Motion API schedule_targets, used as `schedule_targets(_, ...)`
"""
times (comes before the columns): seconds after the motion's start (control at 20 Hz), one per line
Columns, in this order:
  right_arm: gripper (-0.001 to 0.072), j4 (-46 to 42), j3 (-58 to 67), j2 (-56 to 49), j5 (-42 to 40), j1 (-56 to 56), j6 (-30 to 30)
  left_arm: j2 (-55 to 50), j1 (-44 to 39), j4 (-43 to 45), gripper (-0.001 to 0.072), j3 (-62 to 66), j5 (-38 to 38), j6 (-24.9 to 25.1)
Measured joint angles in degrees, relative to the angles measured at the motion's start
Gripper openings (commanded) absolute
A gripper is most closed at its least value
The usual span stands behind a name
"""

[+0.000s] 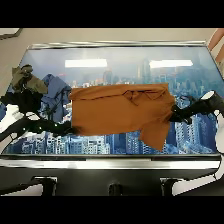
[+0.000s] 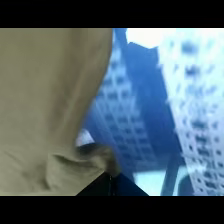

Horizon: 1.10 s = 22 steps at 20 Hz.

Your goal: Fold the shirts.

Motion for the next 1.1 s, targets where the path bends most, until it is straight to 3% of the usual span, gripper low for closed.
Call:
schedule_targets(0.2,0.0036,3.5,10.1,12.9,-0.9,0.4,-3.7,7.3,0.3,-0.7,0.0025,16.8,-1.8,0.5)
schedule_targets(0.4,0.0035,6.2,20.9,34.2,-15.3,0.4,-7.3,16.7,0.3,0.5,0.0026,44.0,1.3,0.7)
schedule_targets(0.55,0.0035,3.2,24.0,49.0,-23.6,0.4,-7.2,23.3,0.2,2.2,0.0026,57.2,4.2,-1.2)
schedule_targets(0.8,0.0035,-6.8,25.6,62.5,-25.2,0.5,0.4,31.7,0.2,4.6,0.0026,64.0,5.4,-2.8)
schedule_targets(1.1,0.0035,-10.1,26.1,61.4,-20.9,0.5,5.1,31.0,0.2,12.5,0.0026,64.4,1.7,-6.3)
